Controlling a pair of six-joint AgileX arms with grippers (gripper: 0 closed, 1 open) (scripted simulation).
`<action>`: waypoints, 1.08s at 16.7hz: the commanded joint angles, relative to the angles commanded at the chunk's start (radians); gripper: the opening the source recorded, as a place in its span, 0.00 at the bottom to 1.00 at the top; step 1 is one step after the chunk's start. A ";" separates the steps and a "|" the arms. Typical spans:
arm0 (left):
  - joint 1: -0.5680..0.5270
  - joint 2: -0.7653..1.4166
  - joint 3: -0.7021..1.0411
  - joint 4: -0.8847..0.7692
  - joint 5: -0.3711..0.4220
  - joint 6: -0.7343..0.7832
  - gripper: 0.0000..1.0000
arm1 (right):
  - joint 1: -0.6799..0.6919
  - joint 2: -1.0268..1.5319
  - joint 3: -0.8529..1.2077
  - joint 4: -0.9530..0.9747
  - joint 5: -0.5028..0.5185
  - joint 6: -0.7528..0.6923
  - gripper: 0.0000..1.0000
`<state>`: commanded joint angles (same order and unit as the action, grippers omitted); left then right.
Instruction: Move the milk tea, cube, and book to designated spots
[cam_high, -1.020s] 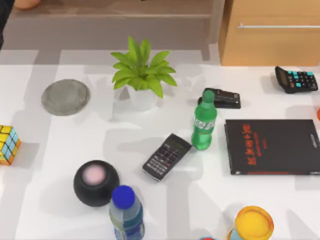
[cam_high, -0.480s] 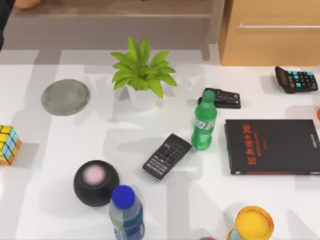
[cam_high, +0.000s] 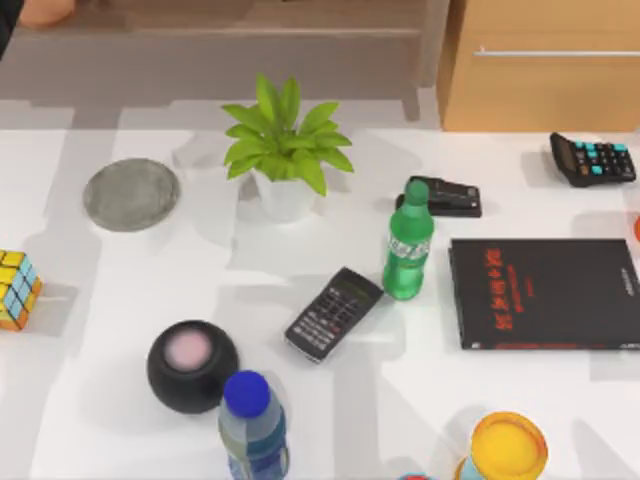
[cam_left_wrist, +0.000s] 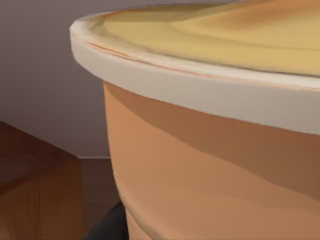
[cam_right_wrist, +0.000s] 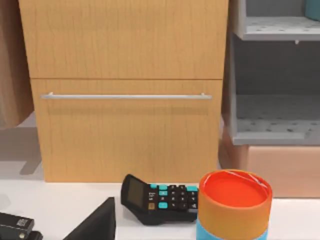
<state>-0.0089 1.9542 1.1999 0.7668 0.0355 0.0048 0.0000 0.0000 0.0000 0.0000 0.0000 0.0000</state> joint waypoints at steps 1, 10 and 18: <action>0.001 -0.035 -0.053 0.007 0.000 0.000 0.00 | 0.000 0.000 0.000 0.000 0.000 0.000 1.00; 0.000 -0.177 -0.236 0.044 0.002 0.002 0.00 | 0.000 0.000 0.000 0.000 0.000 0.000 1.00; -0.109 -0.170 -0.379 0.290 -0.100 -0.005 0.00 | 0.000 0.000 0.000 0.000 0.000 0.000 1.00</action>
<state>-0.1183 1.7838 0.8207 1.0564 -0.0645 0.0003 0.0000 0.0000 0.0000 0.0000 0.0000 0.0000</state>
